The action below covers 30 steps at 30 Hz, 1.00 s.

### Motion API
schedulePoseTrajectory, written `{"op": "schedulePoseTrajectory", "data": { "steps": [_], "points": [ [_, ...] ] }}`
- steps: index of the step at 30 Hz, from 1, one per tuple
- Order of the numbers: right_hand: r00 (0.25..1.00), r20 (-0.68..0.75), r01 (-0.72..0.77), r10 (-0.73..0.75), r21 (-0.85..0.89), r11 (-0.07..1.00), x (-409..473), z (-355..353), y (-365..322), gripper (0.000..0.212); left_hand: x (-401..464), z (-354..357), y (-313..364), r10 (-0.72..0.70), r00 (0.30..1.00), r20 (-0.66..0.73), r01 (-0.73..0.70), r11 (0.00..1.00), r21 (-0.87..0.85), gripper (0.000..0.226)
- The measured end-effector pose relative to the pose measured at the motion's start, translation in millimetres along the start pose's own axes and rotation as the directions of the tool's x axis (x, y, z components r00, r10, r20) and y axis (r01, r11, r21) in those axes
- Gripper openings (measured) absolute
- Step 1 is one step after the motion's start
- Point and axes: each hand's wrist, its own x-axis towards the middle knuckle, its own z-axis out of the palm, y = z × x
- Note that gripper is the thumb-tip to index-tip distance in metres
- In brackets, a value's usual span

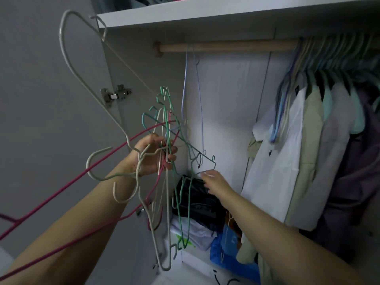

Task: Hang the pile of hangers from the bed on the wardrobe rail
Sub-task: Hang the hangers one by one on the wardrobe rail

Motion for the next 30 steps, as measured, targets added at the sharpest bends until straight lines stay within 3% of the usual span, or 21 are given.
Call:
{"op": "schedulePoseTrajectory", "data": {
  "steps": [2,3,5,7,9,13,16,19,23,26,30],
  "points": [
    [0.983,0.181,0.048,-0.027,-0.112,0.993,-15.0,16.3,-8.6,0.087,-2.7,0.8,-5.5,-0.002,1.0,-0.006,0.002,1.0,-0.002,0.036],
    [0.981,0.181,0.094,-0.07,-0.126,0.988,-21.7,23.3,-13.9,0.094,-4.0,1.6,-8.1,-0.003,1.0,-0.014,0.003,1.0,0.0,0.036],
    [0.961,0.013,0.274,-0.275,-0.137,0.952,-28.7,31.6,-24.7,0.089,-6.4,2.1,-13.3,-0.008,0.999,-0.031,0.008,1.0,0.001,0.035],
    [0.878,-0.14,0.43,-0.457,-0.187,0.883,-31.4,33.9,-49.3,0.086,-8.7,1.7,-19.5,-0.017,0.998,-0.063,0.018,1.0,0.014,0.037],
    [0.828,-0.081,0.528,-0.554,-0.216,0.821,-28.3,33.5,-84.1,0.094,-9.4,2.9,-27.3,-0.045,0.994,-0.102,0.049,0.998,0.038,0.038],
    [0.845,0.118,0.535,-0.522,-0.184,0.824,-18.3,30.2,-143.0,0.096,-9.0,9.7,-41.2,-0.094,0.985,-0.142,0.103,0.993,0.054,0.035],
    [0.859,0.222,0.508,-0.461,-0.263,0.82,-6.8,21.1,-156.0,0.088,-11.2,13.1,-46.3,-0.087,0.986,-0.142,0.088,0.996,0.004,0.035],
    [0.865,0.231,0.5,-0.446,-0.317,0.806,0.4,17.7,-156.1,0.057,-12.2,11.9,-51.2,-0.078,0.986,-0.15,0.078,0.997,-0.005,0.04],
    [0.826,0.215,0.563,-0.52,-0.324,0.76,-10.0,11.3,-149.3,0.044,-10.9,6.1,-56.1,-0.074,0.985,-0.157,0.069,0.997,-0.039,0.028],
    [0.837,0.202,0.547,-0.509,-0.256,0.797,-20.4,7.6,-147.4,0.026,-8.9,3.8,-57.6,-0.079,0.982,-0.172,0.067,0.995,-0.07,0.025],
    [0.841,0.193,0.539,-0.505,-0.368,0.758,-27.5,20.2,-144.4,0.062,2.9,4.8,-58.3,-0.1,0.973,-0.208,0.093,0.995,-0.041,0.029]
  ]
}}
